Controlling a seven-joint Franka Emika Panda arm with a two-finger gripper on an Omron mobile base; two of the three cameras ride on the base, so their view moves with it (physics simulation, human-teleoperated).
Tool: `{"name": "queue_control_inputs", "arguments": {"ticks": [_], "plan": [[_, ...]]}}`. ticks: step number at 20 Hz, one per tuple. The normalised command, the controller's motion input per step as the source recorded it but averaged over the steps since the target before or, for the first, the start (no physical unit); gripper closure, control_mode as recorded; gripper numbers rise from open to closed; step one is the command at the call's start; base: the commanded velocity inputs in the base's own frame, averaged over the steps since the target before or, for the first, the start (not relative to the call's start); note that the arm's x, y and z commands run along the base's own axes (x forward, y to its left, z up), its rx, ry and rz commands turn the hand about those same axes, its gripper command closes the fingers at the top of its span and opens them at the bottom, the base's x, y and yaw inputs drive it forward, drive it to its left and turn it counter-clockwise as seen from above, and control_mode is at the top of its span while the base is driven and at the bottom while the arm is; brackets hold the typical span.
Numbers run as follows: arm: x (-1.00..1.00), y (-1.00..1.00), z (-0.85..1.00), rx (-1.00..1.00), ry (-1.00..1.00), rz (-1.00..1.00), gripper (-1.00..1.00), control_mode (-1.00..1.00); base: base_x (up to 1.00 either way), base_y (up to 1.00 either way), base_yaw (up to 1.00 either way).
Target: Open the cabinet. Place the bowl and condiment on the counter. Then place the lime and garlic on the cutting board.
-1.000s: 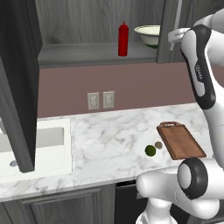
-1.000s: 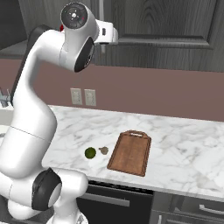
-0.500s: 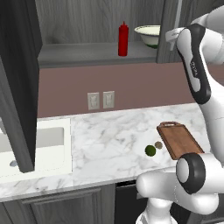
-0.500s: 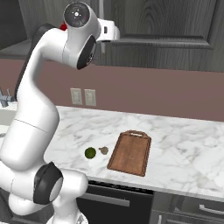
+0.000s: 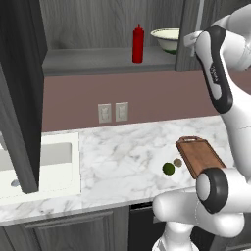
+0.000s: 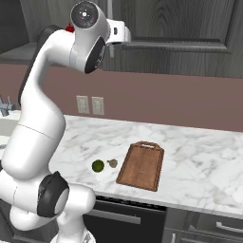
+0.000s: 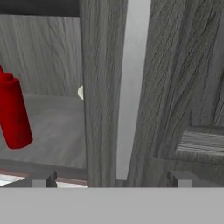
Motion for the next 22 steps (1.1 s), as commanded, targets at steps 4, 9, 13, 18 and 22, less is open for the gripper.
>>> {"name": "queue_control_inputs", "arguments": {"ticks": [4,9,13,18,22], "plan": [[0.11,-0.01,0.00,-0.01,0.00,0.00,-1.00,-1.00,0.00,0.00,0.00],[0.10,-0.04,0.00,0.00,0.00,0.00,-1.00,-1.00,0.00,0.00,0.00],[0.08,-0.04,-0.02,0.00,0.00,0.00,-1.00,-1.00,0.00,0.00,0.00],[0.07,-0.03,-0.05,0.00,0.00,0.00,-1.00,-1.00,0.00,0.00,0.00],[0.08,0.00,-0.08,0.00,0.00,0.00,-1.00,-1.00,0.00,0.00,0.00]]}}
